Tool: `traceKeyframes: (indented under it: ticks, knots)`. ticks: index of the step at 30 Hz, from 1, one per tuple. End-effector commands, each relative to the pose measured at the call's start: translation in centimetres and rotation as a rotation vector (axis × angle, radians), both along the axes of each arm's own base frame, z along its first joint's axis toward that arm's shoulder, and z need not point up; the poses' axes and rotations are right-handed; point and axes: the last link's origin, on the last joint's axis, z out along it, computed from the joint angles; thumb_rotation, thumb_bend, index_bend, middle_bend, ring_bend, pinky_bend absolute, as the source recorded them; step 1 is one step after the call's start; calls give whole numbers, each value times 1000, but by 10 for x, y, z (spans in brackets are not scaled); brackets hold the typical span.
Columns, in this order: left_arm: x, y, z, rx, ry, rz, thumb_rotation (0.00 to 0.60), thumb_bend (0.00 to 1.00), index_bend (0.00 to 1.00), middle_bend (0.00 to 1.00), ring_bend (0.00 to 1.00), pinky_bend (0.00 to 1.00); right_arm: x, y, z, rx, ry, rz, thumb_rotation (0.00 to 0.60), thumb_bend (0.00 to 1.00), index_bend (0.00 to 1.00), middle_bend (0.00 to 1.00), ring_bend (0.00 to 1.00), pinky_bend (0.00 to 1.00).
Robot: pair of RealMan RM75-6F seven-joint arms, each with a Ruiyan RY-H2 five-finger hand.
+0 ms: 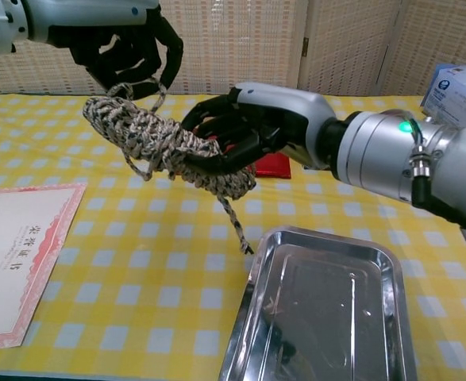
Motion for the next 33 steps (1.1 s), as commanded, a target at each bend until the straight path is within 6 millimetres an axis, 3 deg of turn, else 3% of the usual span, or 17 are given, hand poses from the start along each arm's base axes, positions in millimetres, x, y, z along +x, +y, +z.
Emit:
traceKeyframes:
  ticks: [1, 17, 33]
  knots:
    - [4, -4, 1, 25, 6, -36, 600, 543, 608, 829, 796, 767, 6, -2, -6, 14, 33, -13, 600, 581, 842, 734, 818, 670]
    - [9, -22, 3, 80, -43, -83, 600, 542, 609, 829, 796, 767, 16, -11, -22, 2, 36, -135, 600, 581, 842, 734, 818, 671]
    - [2, -45, -4, -3, -154, -32, 600, 542, 616, 829, 795, 767, 21, -26, -26, -77, -217, -344, 600, 581, 845, 734, 818, 674]
